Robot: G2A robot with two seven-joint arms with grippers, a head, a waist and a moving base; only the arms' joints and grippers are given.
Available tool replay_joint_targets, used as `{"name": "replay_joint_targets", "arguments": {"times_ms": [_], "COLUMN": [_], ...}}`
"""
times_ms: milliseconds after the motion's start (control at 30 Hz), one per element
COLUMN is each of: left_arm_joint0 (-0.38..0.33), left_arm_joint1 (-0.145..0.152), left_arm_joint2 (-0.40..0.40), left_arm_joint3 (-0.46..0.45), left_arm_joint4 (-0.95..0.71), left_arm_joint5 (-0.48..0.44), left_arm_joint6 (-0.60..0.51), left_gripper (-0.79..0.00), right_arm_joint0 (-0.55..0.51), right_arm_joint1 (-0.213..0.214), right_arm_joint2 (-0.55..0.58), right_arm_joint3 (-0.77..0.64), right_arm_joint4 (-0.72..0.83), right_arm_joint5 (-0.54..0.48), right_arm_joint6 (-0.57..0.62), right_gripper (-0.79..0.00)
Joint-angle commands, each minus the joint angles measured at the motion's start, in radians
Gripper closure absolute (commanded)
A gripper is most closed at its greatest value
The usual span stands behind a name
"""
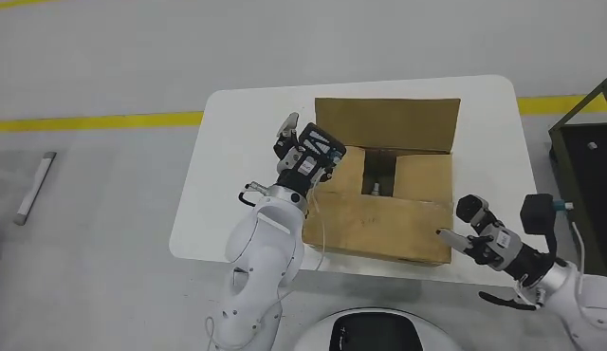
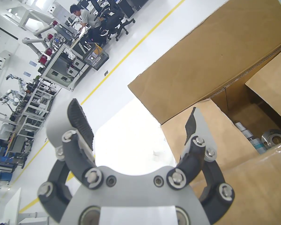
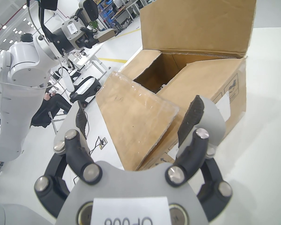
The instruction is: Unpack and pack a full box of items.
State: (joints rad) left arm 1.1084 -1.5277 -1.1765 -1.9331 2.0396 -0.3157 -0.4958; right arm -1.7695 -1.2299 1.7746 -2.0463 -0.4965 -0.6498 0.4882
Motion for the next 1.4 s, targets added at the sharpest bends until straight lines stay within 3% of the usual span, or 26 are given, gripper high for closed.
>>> {"name": "replay_joint_targets", "arguments": {"times_ms": [0, 200, 467, 600, 633, 667, 733, 1200, 1267, 1300, 1367], "left_arm_joint0": [0.000, 0.000, 0.000, 0.000, 0.000, 0.000, 0.000, 0.000, 0.000, 0.000, 0.000], "left_arm_joint1": [0.000, 0.000, 0.000, 0.000, 0.000, 0.000, 0.000, 0.000, 0.000, 0.000, 0.000], "left_arm_joint2": [0.000, 0.000, 0.000, 0.000, 0.000, 0.000, 0.000, 0.000, 0.000, 0.000, 0.000], "left_arm_joint3": [0.000, 0.000, 0.000, 0.000, 0.000, 0.000, 0.000, 0.000, 0.000, 0.000, 0.000], "left_arm_joint4": [0.000, 0.000, 0.000, 0.000, 0.000, 0.000, 0.000, 0.000, 0.000, 0.000, 0.000], "left_arm_joint5": [0.000, 0.000, 0.000, 0.000, 0.000, 0.000, 0.000, 0.000, 0.000, 0.000, 0.000], "left_arm_joint6": [0.000, 0.000, 0.000, 0.000, 0.000, 0.000, 0.000, 0.000, 0.000, 0.000, 0.000], "left_gripper": [-0.785, -0.785, -0.785, -0.785, -0.785, -0.785, -0.785, -0.785, -0.785, -0.785, -0.785], "right_arm_joint0": [0.006, 0.011, 0.022, 0.027, 0.028, 0.028, 0.029, 0.051, 0.057, 0.059, 0.065], "right_arm_joint1": [0.002, 0.008, 0.015, 0.019, 0.021, 0.022, 0.024, 0.044, 0.047, 0.049, 0.053], "right_arm_joint2": [-0.008, -0.023, -0.037, -0.041, -0.040, -0.040, -0.042, -0.057, -0.061, -0.065, -0.065], "right_arm_joint3": [0.007, 0.021, 0.042, 0.049, 0.049, 0.049, 0.050, 0.055, 0.054, 0.053, 0.050], "right_arm_joint4": [-0.002, 0.035, 0.087, 0.127, 0.129, 0.133, 0.151, 0.132, 0.111, 0.102, 0.080], "right_arm_joint5": [0.000, 0.005, 0.017, 0.020, 0.020, 0.019, 0.018, 0.024, 0.028, 0.026, 0.019], "right_arm_joint6": [-0.002, 0.008, 0.016, 0.022, 0.027, 0.028, 0.035, 0.120, 0.141, 0.152, 0.166], "right_gripper": [-0.785, -0.785, -0.646, -0.517, -0.422, -0.382, -0.342, -0.277, -0.185, -0.018, 0.000]}}
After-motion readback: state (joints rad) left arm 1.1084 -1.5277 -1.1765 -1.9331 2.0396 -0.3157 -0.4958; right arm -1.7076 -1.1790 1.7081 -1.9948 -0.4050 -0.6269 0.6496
